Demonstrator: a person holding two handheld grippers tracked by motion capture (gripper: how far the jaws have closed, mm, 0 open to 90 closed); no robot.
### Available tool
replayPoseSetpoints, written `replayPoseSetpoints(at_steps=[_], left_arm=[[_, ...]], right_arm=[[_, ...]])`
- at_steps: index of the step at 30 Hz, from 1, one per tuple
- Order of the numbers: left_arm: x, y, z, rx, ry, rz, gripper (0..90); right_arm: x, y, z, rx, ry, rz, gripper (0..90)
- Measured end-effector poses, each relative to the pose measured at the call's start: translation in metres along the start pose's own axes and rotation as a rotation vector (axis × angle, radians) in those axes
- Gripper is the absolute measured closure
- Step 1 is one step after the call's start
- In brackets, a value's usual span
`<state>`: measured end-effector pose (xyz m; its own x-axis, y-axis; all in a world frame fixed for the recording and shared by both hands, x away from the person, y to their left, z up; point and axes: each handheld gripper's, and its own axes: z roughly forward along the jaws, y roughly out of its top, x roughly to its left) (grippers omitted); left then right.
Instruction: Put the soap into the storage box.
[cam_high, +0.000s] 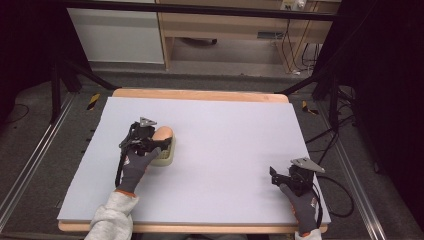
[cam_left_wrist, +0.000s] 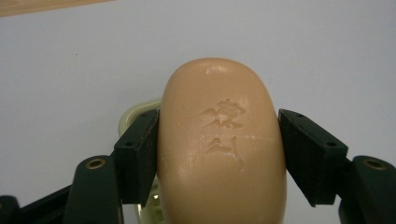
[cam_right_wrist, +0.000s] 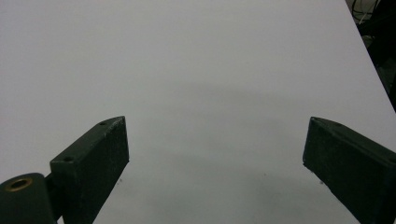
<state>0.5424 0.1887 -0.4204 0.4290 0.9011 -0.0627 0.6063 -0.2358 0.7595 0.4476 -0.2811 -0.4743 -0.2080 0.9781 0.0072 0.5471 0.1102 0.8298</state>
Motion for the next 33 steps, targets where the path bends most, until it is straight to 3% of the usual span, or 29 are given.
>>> replayPoseSetpoints(at_steps=[8,33], left_arm=[[0.006,-0.006,0.011,0.03,0.012,-0.011,32.2],[0.005,-0.018,0.026,0.098,0.023,0.0,32.2]], right_arm=[[0.001,0.0,0.0,0.002,0.002,0.002,7.4],[0.0,0.0,0.001,0.008,-0.003,0.006,6.9]])
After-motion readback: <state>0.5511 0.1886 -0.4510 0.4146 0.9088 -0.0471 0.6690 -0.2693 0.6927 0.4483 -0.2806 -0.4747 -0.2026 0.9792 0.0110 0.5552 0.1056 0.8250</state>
